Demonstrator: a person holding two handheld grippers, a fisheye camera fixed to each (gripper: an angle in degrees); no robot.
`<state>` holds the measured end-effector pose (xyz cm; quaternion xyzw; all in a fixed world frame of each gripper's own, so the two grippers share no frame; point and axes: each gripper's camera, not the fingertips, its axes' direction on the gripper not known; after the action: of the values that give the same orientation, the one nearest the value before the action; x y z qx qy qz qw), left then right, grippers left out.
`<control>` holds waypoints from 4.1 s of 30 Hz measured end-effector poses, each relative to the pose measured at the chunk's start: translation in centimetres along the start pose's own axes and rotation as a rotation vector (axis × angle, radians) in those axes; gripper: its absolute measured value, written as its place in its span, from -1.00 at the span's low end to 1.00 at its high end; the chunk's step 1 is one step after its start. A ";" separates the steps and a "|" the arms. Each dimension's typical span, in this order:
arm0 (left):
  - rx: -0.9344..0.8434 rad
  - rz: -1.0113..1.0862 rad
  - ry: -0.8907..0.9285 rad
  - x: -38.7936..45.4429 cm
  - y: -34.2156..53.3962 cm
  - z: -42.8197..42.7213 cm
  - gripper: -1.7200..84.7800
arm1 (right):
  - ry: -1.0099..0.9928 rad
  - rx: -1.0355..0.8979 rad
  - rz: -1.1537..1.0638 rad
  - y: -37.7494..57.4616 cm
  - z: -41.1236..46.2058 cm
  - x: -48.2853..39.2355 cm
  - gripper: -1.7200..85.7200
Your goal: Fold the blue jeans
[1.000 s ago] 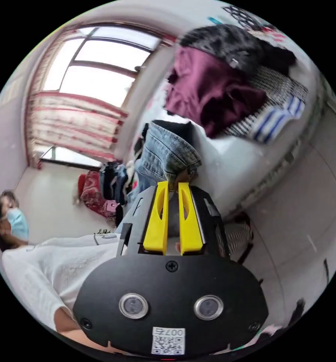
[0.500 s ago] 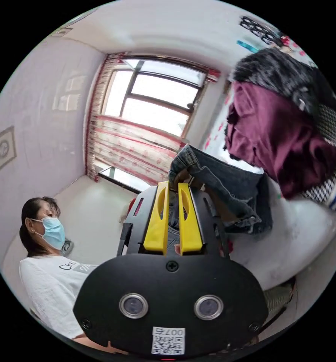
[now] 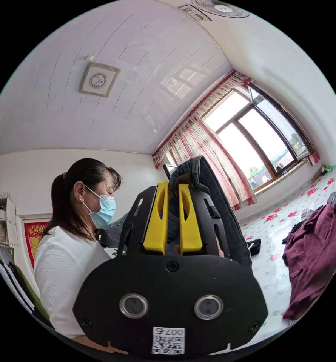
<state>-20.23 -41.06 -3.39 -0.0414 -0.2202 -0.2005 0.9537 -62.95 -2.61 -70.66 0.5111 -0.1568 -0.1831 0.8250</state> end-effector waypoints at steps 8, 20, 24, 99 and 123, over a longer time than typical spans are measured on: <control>-0.459 -0.053 0.048 -4.3 9.1 19.6 -0.97 | 0.227 -0.125 0.195 2.7 8.1 9.7 -0.89; -1.401 -0.329 -0.242 -16.8 47.7 35.6 -0.73 | 0.839 -0.750 0.496 28.3 19.8 42.8 -0.76; -1.574 -0.497 -0.346 -19.4 54.9 29.4 -0.71 | 0.898 -0.853 0.516 37.5 15.8 41.0 -0.74; -1.589 -0.454 -0.526 -26.9 58.8 40.6 -0.73 | 0.877 -1.249 0.333 61.2 21.6 47.9 -0.83; -1.478 -0.630 -0.539 -36.0 58.1 41.1 -0.97 | 0.575 -1.384 0.453 66.3 31.0 45.7 -0.80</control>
<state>-43.14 32.11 18.44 -0.6373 -0.2534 -0.5324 0.4961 -26.96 -20.86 5.63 -0.1364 0.1122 0.0732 0.9815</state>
